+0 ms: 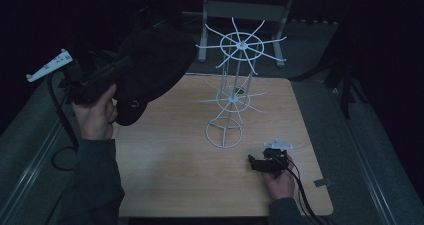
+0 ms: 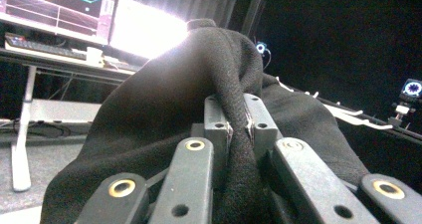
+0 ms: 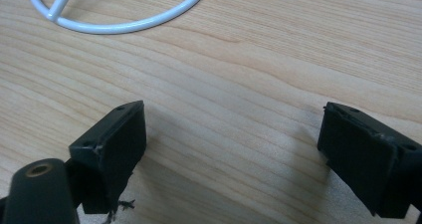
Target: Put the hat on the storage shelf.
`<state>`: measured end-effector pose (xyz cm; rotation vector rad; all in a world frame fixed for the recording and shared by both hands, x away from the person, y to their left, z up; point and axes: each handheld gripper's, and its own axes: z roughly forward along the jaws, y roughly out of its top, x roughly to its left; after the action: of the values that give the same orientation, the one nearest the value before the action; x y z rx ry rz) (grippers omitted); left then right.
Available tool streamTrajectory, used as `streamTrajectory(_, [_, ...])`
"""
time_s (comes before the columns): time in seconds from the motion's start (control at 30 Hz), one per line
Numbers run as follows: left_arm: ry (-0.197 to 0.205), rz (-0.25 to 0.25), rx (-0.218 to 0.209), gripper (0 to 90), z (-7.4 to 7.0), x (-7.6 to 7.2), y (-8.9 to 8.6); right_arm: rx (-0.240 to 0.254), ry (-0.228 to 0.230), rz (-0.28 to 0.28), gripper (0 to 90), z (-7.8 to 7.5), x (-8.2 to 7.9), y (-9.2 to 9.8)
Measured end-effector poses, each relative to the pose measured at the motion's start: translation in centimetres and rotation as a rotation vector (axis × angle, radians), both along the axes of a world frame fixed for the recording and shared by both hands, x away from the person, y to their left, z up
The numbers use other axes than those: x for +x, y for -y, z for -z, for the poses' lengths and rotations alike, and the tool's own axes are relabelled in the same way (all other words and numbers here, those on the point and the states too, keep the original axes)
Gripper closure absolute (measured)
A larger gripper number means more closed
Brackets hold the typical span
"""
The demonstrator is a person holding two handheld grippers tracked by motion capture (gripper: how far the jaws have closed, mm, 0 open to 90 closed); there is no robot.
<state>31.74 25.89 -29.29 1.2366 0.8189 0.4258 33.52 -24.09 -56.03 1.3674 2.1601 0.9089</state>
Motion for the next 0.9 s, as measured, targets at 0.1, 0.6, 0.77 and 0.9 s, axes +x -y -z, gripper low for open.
streamTrajectory(0.1, [0.004,-0.003,-0.004,84.3,-0.15,-0.05,0.0,0.0,0.0,0.0,11.5,0.0,0.0,0.0])
streamTrajectory(0.6, [0.023,-0.011,-0.025,84.3,-0.64,-0.06,0.09,0.0,0.0,0.0,11.5,0.0,0.0,0.0])
streamTrajectory(0.77, [0.026,-0.012,-0.034,84.3,-0.78,-0.12,0.12,-0.001,0.0,0.0,11.5,0.0,0.0,0.0])
streamTrajectory(0.9, [0.033,-0.014,-0.036,84.3,-0.86,-0.12,0.15,-0.002,0.0,-0.002,11.5,-0.01,0.0,0.03])
